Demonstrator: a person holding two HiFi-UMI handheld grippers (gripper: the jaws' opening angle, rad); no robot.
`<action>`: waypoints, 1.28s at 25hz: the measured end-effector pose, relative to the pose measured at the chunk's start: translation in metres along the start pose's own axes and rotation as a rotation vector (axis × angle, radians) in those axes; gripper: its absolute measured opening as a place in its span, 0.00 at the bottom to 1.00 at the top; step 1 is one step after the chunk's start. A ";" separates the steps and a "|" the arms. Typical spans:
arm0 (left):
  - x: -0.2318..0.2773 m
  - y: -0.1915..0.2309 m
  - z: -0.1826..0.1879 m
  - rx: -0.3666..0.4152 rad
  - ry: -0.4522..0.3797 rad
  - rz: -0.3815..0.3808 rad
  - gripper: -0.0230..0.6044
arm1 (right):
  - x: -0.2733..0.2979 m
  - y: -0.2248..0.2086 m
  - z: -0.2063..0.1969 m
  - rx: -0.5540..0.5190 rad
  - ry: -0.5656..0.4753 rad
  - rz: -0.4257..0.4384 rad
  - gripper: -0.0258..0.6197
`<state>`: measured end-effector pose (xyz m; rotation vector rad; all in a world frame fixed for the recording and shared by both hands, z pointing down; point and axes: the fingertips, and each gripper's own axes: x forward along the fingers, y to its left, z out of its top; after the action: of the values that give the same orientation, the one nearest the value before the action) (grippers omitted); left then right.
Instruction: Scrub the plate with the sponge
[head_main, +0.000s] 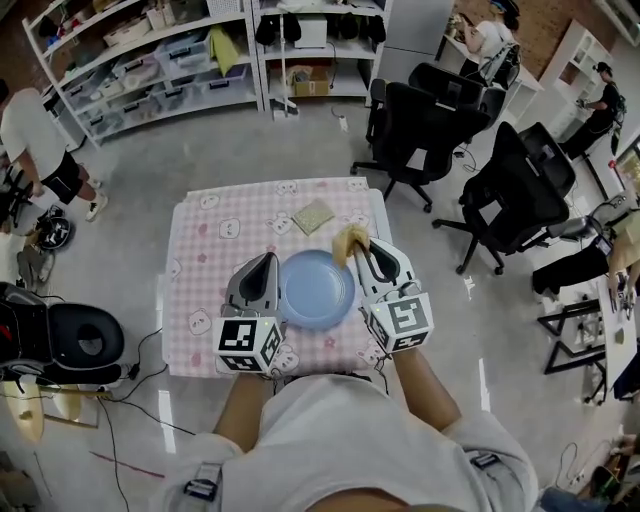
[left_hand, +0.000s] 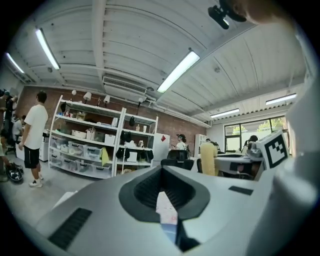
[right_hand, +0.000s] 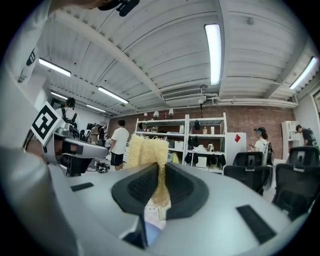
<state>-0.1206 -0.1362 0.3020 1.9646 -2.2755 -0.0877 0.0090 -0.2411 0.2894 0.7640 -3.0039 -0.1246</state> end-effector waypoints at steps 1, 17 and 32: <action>0.001 -0.002 0.002 -0.001 -0.005 -0.001 0.05 | 0.000 -0.001 0.001 0.003 -0.005 -0.001 0.11; 0.002 -0.015 -0.002 0.021 0.014 -0.003 0.05 | -0.008 -0.007 0.001 0.002 -0.020 -0.017 0.11; -0.006 -0.020 -0.013 0.014 0.037 -0.002 0.05 | -0.016 -0.002 -0.004 -0.030 0.010 -0.015 0.11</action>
<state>-0.0986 -0.1329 0.3119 1.9585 -2.2577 -0.0361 0.0243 -0.2355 0.2932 0.7825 -2.9799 -0.1649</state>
